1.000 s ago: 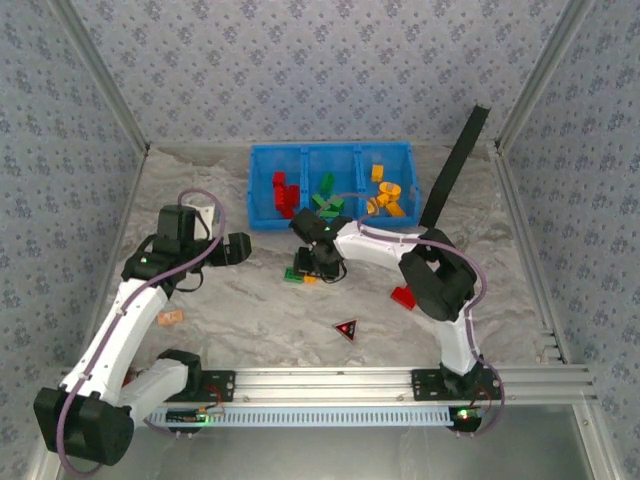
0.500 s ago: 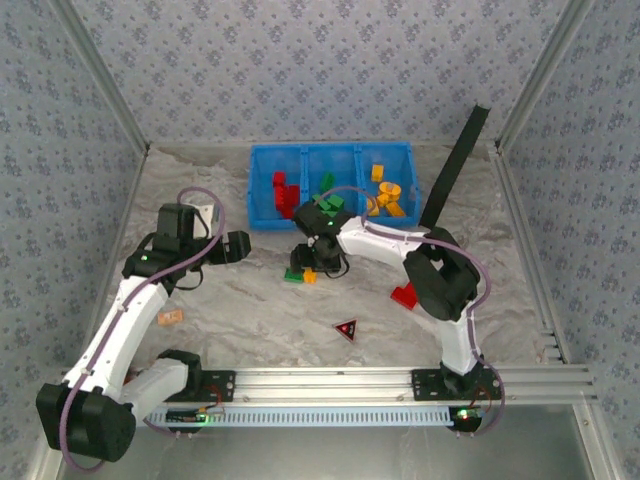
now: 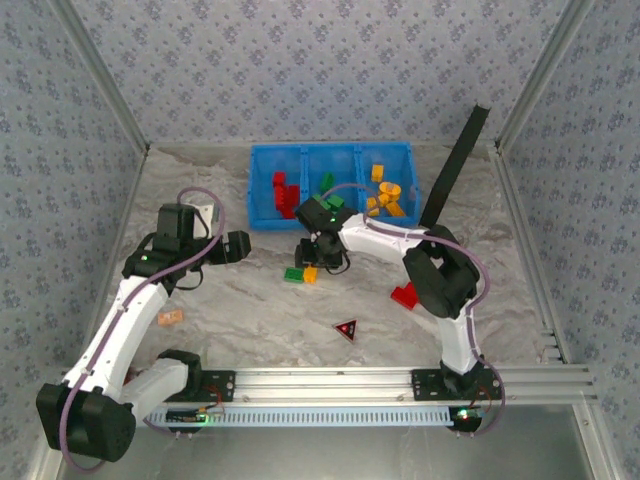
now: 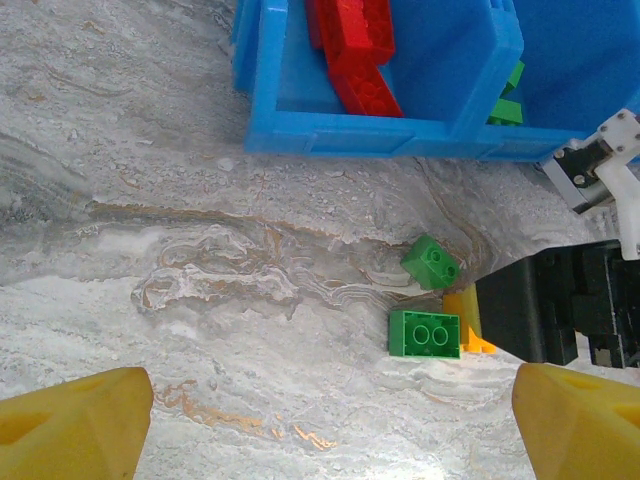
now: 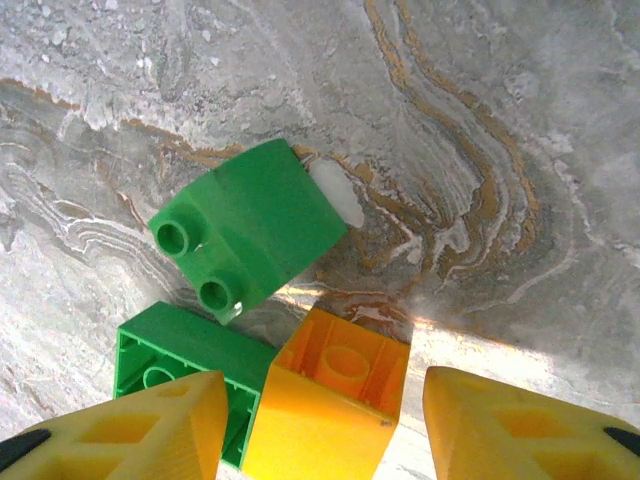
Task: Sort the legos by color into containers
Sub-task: Pick up the lego from the center of the table, then place the lego in the container.
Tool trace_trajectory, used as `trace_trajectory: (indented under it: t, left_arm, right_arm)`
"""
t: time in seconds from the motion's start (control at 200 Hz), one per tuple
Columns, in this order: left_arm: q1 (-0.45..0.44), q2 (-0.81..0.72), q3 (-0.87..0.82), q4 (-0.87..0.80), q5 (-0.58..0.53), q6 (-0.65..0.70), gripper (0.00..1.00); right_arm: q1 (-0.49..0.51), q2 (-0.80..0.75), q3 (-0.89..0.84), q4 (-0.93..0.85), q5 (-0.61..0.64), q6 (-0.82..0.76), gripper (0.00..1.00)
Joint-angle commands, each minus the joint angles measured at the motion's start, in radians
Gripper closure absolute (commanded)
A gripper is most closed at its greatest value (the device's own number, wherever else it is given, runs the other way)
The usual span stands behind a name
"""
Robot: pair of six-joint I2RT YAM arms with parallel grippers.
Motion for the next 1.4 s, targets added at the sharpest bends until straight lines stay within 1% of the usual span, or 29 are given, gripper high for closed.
trace_trajectory:
  t: [0.0,0.2,0.395,0.52,0.705,0.76,0.885,0.95,1.069,1.269,1.394]
  left_arm:
    - [0.007,0.003,0.001,0.015,0.022,0.008,0.07]
    - [0.009,0.007,0.0,0.02,0.023,0.007,0.07]
    - [0.009,0.012,0.002,0.015,0.027,0.006,0.07]
    - [0.01,0.013,0.005,0.015,0.027,0.007,0.07]
    - [0.012,0.021,0.007,0.017,0.028,0.008,0.07]
    - [0.012,0.024,0.008,0.017,0.031,0.008,0.07]
    - [0.015,0.032,0.015,0.013,0.035,0.009,0.06]
    - [0.015,0.036,0.021,0.006,0.042,0.012,0.05]
    - [0.015,0.035,0.023,0.007,0.052,0.011,0.05]
    - [0.015,0.042,0.018,-0.003,0.051,0.009,0.02]
    - [0.014,0.043,0.002,0.004,0.046,0.002,0.01]
  right_arm:
    - [-0.002,0.027,0.027,-0.058,0.032,0.018,0.48]
    - [0.001,0.027,-0.009,-0.076,0.039,0.033,0.5]
    - [-0.005,0.003,-0.045,-0.091,0.051,0.029,0.66]
    - [-0.025,-0.068,-0.082,-0.152,0.069,-0.02,0.71]
    - [-0.118,-0.262,-0.13,-0.264,0.116,-0.085,0.71]
    - [-0.158,-0.31,-0.114,-0.292,0.143,-0.1,0.71]
    - [-0.263,-0.355,-0.028,-0.308,0.231,-0.243,0.69]
    - [-0.324,-0.348,0.029,-0.29,0.278,-0.306,0.68]
    - [-0.408,-0.286,0.142,-0.233,0.308,-0.378,0.68]
    - [-0.459,-0.119,0.316,-0.206,0.365,-0.483,0.68]
    - [-0.484,-0.02,0.404,-0.201,0.367,-0.519,0.68]
